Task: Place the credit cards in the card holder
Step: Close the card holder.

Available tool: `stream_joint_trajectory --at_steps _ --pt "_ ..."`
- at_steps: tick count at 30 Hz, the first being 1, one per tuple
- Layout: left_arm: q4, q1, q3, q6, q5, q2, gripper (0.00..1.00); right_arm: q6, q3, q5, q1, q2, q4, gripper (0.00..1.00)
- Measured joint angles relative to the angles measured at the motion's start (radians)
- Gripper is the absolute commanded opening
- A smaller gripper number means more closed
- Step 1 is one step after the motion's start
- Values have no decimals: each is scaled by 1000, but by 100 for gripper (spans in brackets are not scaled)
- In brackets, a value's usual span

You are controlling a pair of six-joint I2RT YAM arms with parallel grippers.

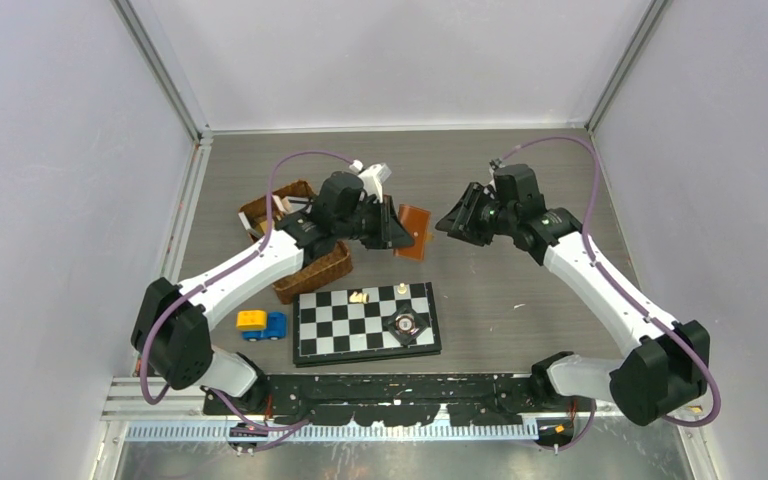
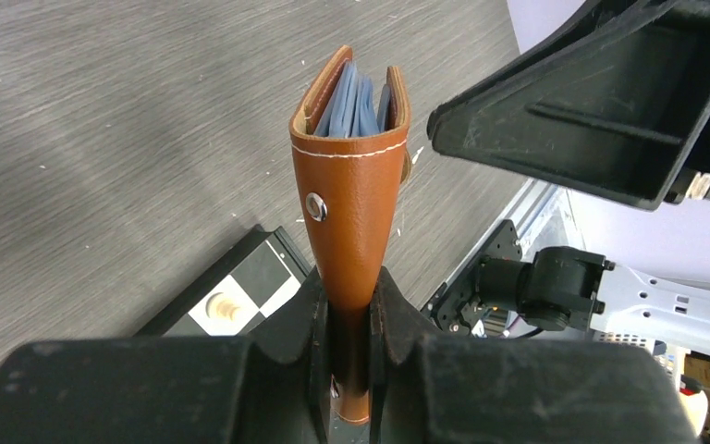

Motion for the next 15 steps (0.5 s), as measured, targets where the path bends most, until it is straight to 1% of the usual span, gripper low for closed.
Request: stream_joint_trajectory --at_steps 8,12,15 --pt "-16 -3 17 7 -15 2 0 -24 40 68 64 34 -53 41" --pt "-19 -3 22 8 -18 4 0 -27 50 81 77 57 -64 35" --pt "-23 -3 22 8 -19 4 0 -28 50 85 82 62 -65 27"
